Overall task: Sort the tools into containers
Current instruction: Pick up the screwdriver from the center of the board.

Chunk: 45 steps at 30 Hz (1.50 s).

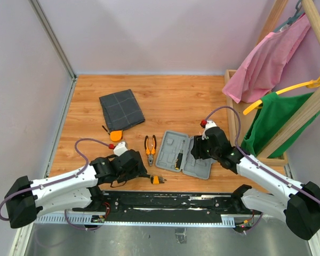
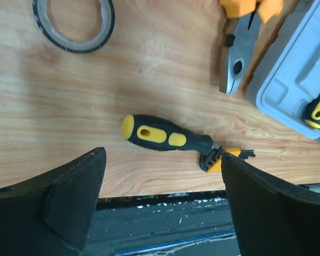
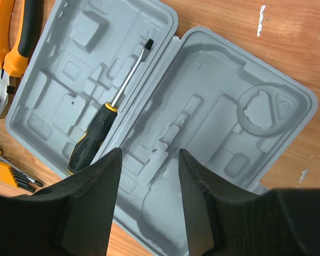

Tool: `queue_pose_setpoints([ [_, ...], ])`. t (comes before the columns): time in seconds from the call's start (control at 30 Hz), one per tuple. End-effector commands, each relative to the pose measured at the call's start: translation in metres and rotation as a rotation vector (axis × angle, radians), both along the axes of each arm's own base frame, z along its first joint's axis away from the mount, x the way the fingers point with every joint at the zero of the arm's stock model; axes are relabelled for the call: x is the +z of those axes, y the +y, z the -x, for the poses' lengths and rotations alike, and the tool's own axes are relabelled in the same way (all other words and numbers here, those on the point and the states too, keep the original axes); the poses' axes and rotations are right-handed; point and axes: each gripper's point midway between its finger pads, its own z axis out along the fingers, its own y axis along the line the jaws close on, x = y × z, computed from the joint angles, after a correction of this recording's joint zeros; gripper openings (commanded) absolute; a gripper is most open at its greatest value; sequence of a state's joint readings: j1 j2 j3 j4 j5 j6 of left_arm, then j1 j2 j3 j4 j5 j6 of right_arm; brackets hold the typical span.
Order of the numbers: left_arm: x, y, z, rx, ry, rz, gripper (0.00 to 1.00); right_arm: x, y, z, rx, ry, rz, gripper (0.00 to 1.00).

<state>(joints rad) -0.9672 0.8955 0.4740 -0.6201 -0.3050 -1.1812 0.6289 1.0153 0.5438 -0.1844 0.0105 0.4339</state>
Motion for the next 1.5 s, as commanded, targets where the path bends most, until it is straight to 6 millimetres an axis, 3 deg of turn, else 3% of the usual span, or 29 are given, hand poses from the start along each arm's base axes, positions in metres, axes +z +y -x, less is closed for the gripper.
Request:
queue_pose_setpoints([
  [0.0,-0.005,-0.007,0.003,0.127,0.037,0.020,0.93,-0.005,-0.009,-0.001,-0.035,0.009,0.004,0.48],
  [0.4,-0.007,-0.005,-0.013,0.261,-0.018,0.010,0.88,-0.012,-0.012,0.003,-0.026,0.017,0.020,0.49],
  [1.0,-0.013,-0.041,-0.024,0.196,-0.038,0.117,0.85,-0.020,-0.013,0.007,-0.032,0.033,0.017,0.49],
  [1.47,-0.030,-0.021,-0.043,0.219,-0.063,-0.008,0.68,-0.021,-0.015,0.008,-0.037,0.036,0.021,0.49],
])
